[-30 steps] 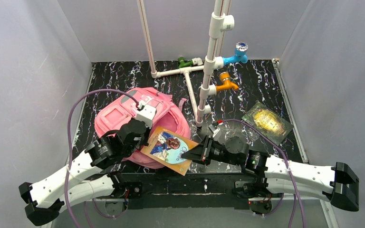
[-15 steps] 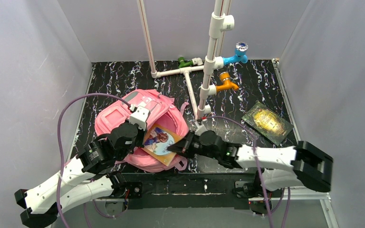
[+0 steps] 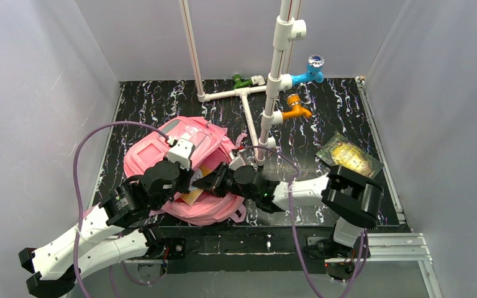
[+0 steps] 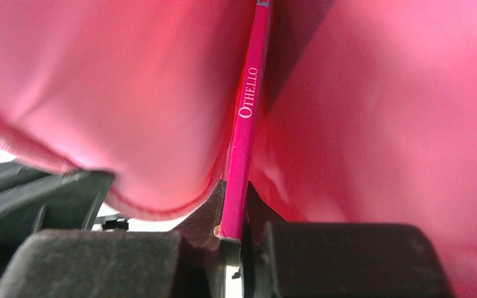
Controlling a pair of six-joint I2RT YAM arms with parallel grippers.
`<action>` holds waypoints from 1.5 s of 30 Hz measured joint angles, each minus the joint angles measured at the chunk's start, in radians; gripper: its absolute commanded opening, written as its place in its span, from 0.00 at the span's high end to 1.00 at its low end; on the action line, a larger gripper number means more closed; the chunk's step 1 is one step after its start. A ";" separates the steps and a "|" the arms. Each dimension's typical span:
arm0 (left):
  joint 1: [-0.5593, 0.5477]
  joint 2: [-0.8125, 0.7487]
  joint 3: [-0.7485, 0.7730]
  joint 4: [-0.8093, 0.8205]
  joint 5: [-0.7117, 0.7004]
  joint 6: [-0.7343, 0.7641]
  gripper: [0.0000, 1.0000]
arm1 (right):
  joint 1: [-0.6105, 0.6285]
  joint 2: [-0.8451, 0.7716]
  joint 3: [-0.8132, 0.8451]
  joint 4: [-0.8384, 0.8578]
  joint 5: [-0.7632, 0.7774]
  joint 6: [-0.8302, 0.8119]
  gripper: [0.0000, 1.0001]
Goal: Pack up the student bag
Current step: Place the book in the student bag.
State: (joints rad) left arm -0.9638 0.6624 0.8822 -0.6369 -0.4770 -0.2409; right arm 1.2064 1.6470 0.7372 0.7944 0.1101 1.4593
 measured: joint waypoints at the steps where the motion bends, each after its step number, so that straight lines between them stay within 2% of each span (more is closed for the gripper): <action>1: 0.000 0.000 0.000 0.000 0.000 -0.003 1.00 | 0.000 0.022 0.022 -0.001 0.004 -0.001 0.70; 4: 0.000 -0.001 0.000 0.000 0.002 -0.011 1.00 | 0.000 0.075 0.098 -0.008 0.000 -0.037 0.57; 8: 0.000 -0.015 -0.002 -0.001 -0.002 -0.014 1.00 | -0.001 0.064 0.135 -0.072 -0.040 -0.115 0.38; 11: 0.000 -0.031 -0.009 -0.006 0.000 -0.014 1.00 | -0.001 0.021 0.100 -0.130 -0.069 -0.158 0.33; 13: 0.000 -0.032 -0.009 -0.008 0.003 -0.014 1.00 | -0.001 -0.023 0.053 -0.155 -0.085 -0.179 0.40; 14: 0.000 -0.031 -0.010 -0.008 0.005 -0.014 1.00 | -0.001 -0.037 0.037 -0.161 -0.093 -0.187 0.50; 18: 0.000 -0.032 -0.010 -0.008 0.008 -0.016 1.00 | -0.002 -0.039 0.026 -0.174 -0.114 -0.232 0.76; 20: 0.000 -0.032 -0.010 -0.009 0.008 -0.019 1.00 | -0.003 -0.017 0.046 -0.187 -0.123 -0.256 0.94; 21: 0.000 -0.032 -0.010 -0.010 0.008 -0.021 1.00 | -0.003 0.010 0.076 -0.197 -0.134 -0.270 0.99; 25: 0.000 -0.026 -0.010 -0.006 0.005 -0.025 1.00 | -0.005 0.168 0.249 -0.199 -0.158 -0.290 0.99; 26: 0.000 -0.023 -0.010 -0.002 -0.003 -0.026 1.00 | -0.005 0.195 0.274 -0.188 -0.159 -0.289 0.95; 29: 0.002 -0.016 -0.010 0.001 -0.011 -0.027 1.00 | -0.006 0.242 0.293 -0.158 -0.167 -0.283 0.69; 32: 0.001 -0.015 -0.010 -0.001 -0.011 -0.028 1.00 | -0.006 0.217 0.235 -0.129 -0.175 -0.283 0.58; 35: 0.000 -0.018 -0.010 0.000 -0.009 -0.029 1.00 | -0.005 0.125 0.134 -0.121 -0.176 -0.288 0.51; 40: -0.004 -0.028 -0.010 0.024 0.014 -0.044 1.00 | -0.016 -0.065 0.035 -0.172 -0.143 -0.314 0.49; 43: -0.007 -0.039 -0.010 0.026 0.018 -0.048 1.00 | -0.046 -0.153 0.013 -0.247 -0.134 -0.342 0.47; 45: -0.007 -0.040 -0.010 0.021 0.015 -0.048 1.00 | -0.067 -0.194 0.017 -0.325 -0.112 -0.382 0.42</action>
State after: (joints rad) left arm -0.9707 0.6224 0.8719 -0.6155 -0.4618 -0.2886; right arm 1.1397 1.4528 0.7540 0.4690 -0.0021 1.0775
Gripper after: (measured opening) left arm 0.066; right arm 0.520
